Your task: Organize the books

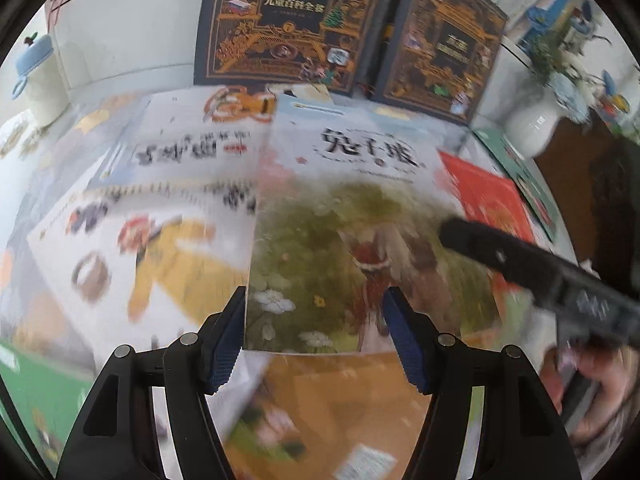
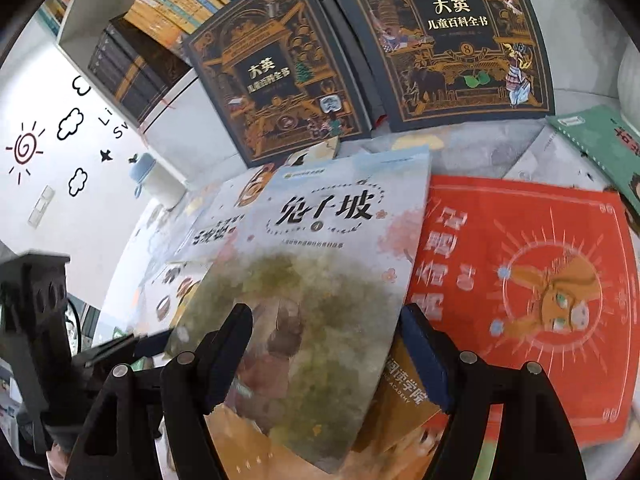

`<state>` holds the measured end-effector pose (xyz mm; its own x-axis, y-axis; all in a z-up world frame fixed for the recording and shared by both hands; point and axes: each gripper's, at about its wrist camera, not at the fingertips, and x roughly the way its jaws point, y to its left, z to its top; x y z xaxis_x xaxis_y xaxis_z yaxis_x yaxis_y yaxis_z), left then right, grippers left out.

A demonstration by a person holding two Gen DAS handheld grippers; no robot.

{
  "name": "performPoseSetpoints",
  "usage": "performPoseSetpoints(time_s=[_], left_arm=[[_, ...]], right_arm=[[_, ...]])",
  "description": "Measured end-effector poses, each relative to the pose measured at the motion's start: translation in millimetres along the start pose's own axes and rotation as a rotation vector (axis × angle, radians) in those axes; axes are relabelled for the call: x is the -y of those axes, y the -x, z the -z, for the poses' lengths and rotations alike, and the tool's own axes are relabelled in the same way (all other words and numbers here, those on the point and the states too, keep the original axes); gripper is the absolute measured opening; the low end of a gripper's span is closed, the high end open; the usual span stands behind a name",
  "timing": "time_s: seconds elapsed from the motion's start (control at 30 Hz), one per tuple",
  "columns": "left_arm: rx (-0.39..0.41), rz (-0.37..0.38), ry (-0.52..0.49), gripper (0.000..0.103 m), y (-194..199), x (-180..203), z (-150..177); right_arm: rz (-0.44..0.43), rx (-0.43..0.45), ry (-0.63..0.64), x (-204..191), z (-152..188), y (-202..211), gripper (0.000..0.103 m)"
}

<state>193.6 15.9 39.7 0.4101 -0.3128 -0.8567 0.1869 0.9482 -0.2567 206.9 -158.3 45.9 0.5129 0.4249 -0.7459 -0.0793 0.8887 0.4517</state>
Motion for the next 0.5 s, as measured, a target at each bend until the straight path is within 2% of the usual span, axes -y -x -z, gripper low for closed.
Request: performPoseSetpoints(time_s=[0.17,0.23,0.3,0.5], left_arm=[[0.024,0.025,-0.023,0.064,35,8,44],[0.029,0.05,-0.038,0.064,49,16,66],[0.04,0.045,-0.056,0.064,60,23,86],[0.034,0.136,-0.065,0.064,90,41,174]], right_arm=[[-0.061,-0.038,0.022,-8,37,19,0.075],[-0.082,-0.05,0.034,-11,59,33,0.075],[-0.105,-0.054,0.052,-15,82,48,0.075],[-0.133,-0.094,0.138,-26,172,97,0.075]])
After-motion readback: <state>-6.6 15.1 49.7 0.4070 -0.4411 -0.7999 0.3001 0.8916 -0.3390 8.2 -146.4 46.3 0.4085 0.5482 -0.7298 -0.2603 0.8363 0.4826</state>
